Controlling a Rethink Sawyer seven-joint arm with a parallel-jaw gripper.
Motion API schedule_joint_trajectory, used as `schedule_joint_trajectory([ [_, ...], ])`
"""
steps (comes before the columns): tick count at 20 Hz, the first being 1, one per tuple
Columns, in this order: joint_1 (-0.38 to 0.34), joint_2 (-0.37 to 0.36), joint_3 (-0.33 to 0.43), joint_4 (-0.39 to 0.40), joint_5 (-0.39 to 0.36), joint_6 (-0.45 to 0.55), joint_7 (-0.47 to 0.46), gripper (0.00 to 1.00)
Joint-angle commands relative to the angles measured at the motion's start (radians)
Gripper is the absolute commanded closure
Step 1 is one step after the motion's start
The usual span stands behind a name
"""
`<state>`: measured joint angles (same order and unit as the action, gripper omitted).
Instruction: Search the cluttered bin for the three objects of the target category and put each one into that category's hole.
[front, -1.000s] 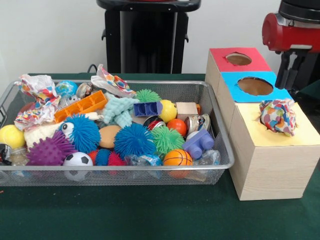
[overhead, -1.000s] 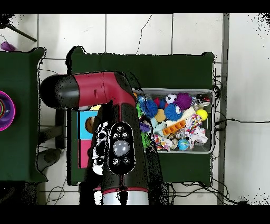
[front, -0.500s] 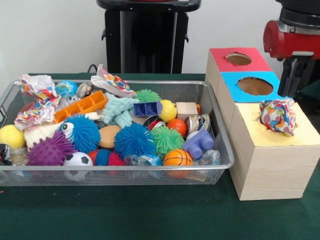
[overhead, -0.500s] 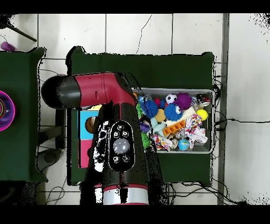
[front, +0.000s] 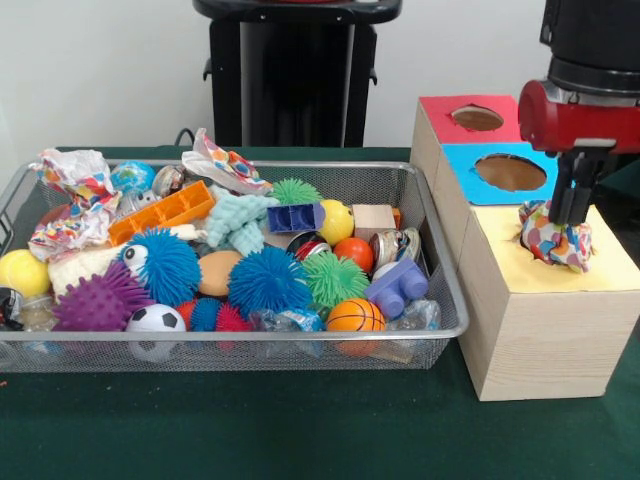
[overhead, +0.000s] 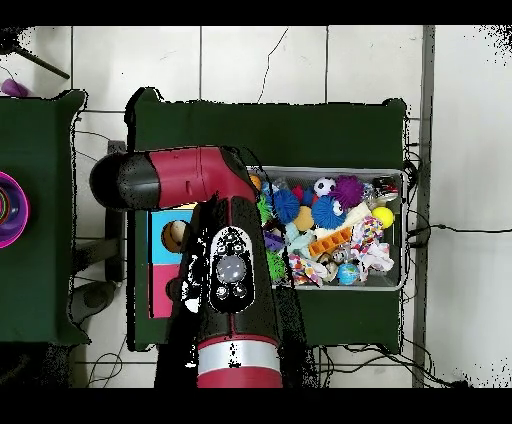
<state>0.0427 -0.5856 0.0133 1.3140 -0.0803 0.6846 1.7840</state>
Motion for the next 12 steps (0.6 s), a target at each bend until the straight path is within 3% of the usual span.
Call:
schedule_joint_trajectory([
  [1,-0.025,0.067,0.081,0.139,0.002,-0.076,0.097,1.00],
  [12,-0.024,0.151,0.085,0.125,0.005,-0.192,0.117,1.00],
])
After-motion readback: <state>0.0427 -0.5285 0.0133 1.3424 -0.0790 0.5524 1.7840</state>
